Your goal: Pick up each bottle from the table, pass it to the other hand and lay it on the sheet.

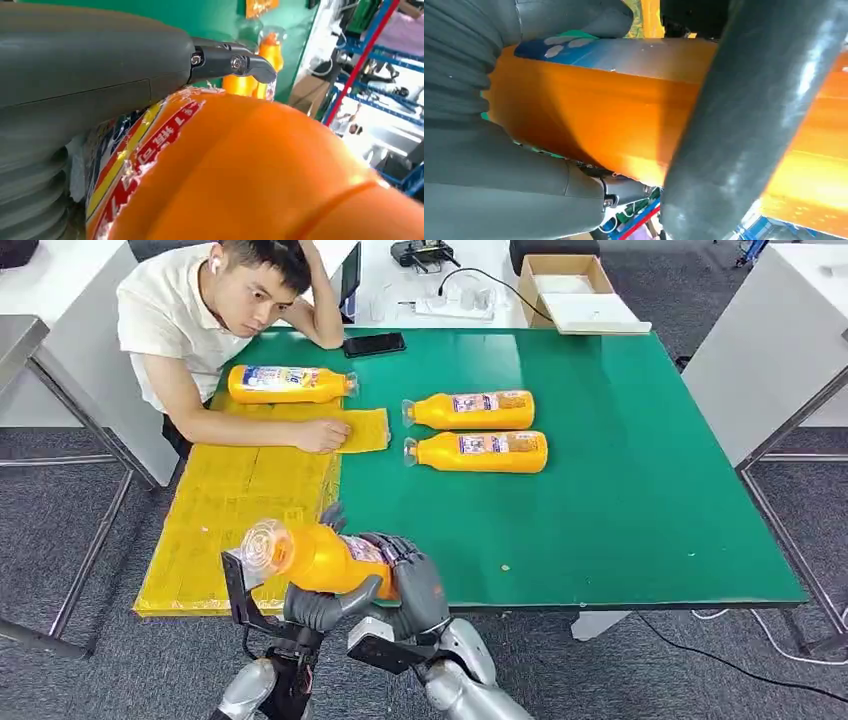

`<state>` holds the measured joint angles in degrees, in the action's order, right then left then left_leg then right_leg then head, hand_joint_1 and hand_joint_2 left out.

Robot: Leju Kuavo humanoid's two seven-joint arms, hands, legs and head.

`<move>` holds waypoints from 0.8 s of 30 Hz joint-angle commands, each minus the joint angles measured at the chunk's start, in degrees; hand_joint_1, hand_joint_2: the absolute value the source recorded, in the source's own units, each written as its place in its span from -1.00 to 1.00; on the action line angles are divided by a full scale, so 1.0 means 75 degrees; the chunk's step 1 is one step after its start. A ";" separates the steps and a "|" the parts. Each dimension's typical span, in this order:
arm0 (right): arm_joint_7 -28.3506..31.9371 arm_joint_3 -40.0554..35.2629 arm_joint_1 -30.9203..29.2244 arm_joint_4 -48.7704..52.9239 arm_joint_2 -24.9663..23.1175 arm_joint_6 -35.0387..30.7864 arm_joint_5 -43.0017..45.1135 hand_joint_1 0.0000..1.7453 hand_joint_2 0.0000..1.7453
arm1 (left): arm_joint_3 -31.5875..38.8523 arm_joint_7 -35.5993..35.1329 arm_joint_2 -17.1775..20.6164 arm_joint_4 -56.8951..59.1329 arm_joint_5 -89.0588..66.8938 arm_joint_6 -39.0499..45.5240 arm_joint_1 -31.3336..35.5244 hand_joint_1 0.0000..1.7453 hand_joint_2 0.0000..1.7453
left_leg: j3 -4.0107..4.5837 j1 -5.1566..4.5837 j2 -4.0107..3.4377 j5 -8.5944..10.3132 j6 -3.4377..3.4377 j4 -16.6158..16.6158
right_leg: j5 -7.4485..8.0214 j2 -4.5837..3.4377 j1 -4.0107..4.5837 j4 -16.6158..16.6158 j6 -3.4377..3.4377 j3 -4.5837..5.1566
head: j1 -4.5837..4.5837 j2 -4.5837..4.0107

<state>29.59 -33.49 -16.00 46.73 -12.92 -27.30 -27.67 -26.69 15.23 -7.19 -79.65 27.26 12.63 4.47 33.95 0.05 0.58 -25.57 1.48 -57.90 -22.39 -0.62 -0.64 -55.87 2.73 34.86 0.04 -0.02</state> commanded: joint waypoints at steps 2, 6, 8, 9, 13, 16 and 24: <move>0.0091 -0.1063 -0.0312 -0.0744 -0.0114 -0.0004 -0.0101 1.00 1.00 | 0.0283 -0.0203 -0.0118 0.0877 0.0694 -0.0054 0.0751 -1.00 1.00 | -0.0022 0.0004 0.0008 -0.0003 -0.0011 0.0008 | -0.0008 0.0016 0.0007 0.0005 -0.0012 -0.0024 | 0.0000 0.0000; 0.0095 -0.1093 -0.0324 -0.0760 -0.0094 -0.0013 -0.0112 1.00 1.00 | 0.0285 -0.0188 -0.0123 0.0861 0.0750 -0.0087 0.0729 -1.00 1.00 | -0.0023 0.0006 0.0009 -0.0005 -0.0011 0.0006 | -0.0010 0.0018 0.0009 0.0004 -0.0013 -0.0025 | 0.0000 0.0000; 0.0102 -0.1197 -0.0401 -0.0831 -0.0121 -0.0086 -0.0067 1.00 1.00 | 0.0287 -0.0090 -0.0120 0.0759 0.0995 -0.0312 0.0699 1.00 1.00 | -0.0021 0.0005 0.0004 -0.0006 -0.0011 0.0004 | -0.0010 0.0014 0.0008 0.0002 -0.0012 -0.0021 | 0.0000 0.0003; 0.0097 -0.1191 -0.0388 -0.0830 -0.0140 -0.0053 0.0016 0.78 1.00 | 0.0335 -0.0019 -0.0166 0.0655 0.1035 -0.0333 0.0658 1.00 1.00 | -0.0032 0.0006 0.0005 -0.0008 -0.0014 0.0007 | -0.0014 0.0018 0.0009 0.0004 -0.0016 -0.0032 | 0.0000 0.0003; -0.0095 -0.1247 -0.0059 -0.0911 -0.0237 -0.0137 0.0049 -1.00 -1.00 | 0.0645 0.0233 -0.0302 0.0181 0.1068 -0.0106 0.0429 1.00 1.00 | -0.0033 0.0008 0.0004 -0.0014 -0.0013 0.0003 | -0.0018 0.0019 0.0010 0.0001 -0.0015 -0.0034 | 0.0000 0.0003; -0.0036 -0.1251 0.0070 -0.0963 -0.0233 -0.0320 0.0060 -1.00 -1.00 | 0.0878 0.0279 -0.0329 0.0083 0.1135 0.0015 0.0368 1.00 1.00 | -0.0019 0.0007 0.0006 -0.0007 -0.0010 0.0006 | -0.0012 0.0018 0.0009 0.0006 -0.0011 -0.0020 | 0.0003 0.0003; 0.0043 -0.1092 0.0339 -0.0859 -0.0051 -0.0674 0.0125 -1.00 -1.00 | 0.1479 0.0600 -0.0162 0.0433 0.0587 0.0958 0.0483 1.00 1.00 | -0.0038 0.0007 0.0012 -0.0010 -0.0014 0.0012 | -0.0019 0.0029 0.0010 0.0009 -0.0017 -0.0041 | 0.0000 0.0003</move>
<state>29.64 -39.67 -15.35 43.19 -14.80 -30.77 -26.67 -20.79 18.07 -8.90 -79.23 34.65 15.66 4.81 34.01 0.06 0.57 -25.57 1.48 -57.90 -22.39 -0.63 -0.63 -55.87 2.73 34.93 0.04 0.00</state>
